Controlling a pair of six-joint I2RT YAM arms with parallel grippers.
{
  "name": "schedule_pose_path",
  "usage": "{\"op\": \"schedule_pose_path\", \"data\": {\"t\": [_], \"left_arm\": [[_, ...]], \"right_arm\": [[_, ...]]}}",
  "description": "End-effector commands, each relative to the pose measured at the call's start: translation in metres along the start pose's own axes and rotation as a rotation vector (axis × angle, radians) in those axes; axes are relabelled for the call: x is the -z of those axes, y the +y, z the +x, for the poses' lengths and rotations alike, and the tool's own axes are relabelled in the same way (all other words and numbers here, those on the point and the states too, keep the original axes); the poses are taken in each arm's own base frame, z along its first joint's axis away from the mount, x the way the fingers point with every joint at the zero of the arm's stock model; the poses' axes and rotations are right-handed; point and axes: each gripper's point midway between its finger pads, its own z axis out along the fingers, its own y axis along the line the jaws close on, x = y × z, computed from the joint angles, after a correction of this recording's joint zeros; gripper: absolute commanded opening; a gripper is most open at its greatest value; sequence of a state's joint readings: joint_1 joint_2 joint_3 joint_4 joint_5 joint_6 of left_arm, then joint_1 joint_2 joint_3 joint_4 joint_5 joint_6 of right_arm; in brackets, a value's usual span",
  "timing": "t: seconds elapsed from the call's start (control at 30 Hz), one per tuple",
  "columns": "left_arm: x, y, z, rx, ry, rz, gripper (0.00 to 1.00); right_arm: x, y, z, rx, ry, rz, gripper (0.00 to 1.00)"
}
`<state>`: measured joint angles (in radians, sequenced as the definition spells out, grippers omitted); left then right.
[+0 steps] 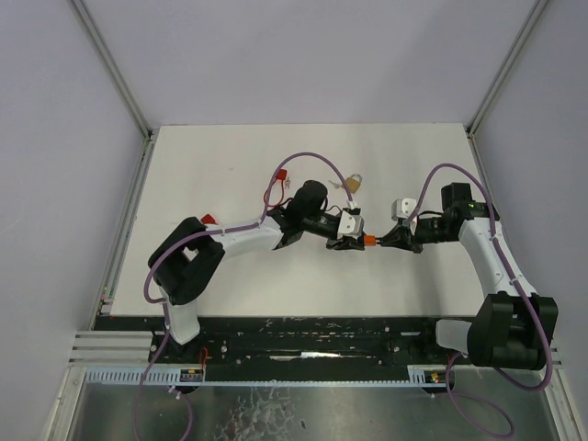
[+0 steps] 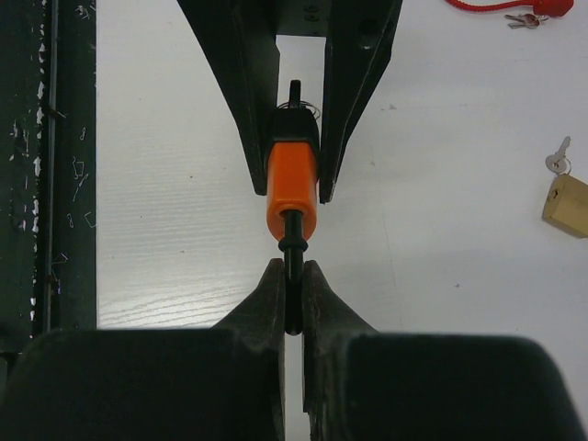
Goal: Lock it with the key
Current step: Lock the lock.
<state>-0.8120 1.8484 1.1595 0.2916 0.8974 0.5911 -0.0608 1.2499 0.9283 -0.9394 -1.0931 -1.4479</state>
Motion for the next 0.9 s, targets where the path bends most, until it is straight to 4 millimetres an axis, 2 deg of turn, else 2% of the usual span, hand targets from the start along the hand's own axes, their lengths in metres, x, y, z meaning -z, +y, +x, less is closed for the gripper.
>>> {"op": "schedule_pose_path", "data": {"t": [0.0,0.1,0.17,0.23,0.27,0.7,0.87], "left_arm": [[-0.0019,-0.0004,-0.014,-0.034,-0.038,0.008,0.24],[-0.0019,-0.0021,-0.0143,-0.033,-0.04,0.016,0.14],[-0.0026,-0.0028,-0.0146,-0.028,-0.041,0.025,0.13],[-0.0031,-0.0042,-0.0153,-0.02,-0.042,0.037,0.02],[-0.0033,-0.0049,-0.0162,-0.013,-0.045,0.043,0.0],[-0.0061,-0.005,-0.0233,0.05,-0.075,0.054,0.0],[-0.0042,0.0027,-0.0214,0.038,-0.064,0.001,0.0]], "right_arm": [[0.002,-0.008,-0.018,0.028,-0.063,0.023,0.0],[0.0017,-0.0088,-0.0176,0.023,-0.063,0.026,0.0],[0.0018,-0.009,-0.0177,0.022,-0.063,0.026,0.0],[0.0016,-0.0088,-0.0179,0.023,-0.065,0.027,0.0],[0.0014,-0.0084,-0.0181,0.02,-0.068,0.026,0.0],[-0.0012,-0.0049,-0.0252,-0.023,-0.117,0.008,0.0],[-0.0032,-0.0032,-0.0271,-0.042,-0.129,-0.003,0.0]]}}
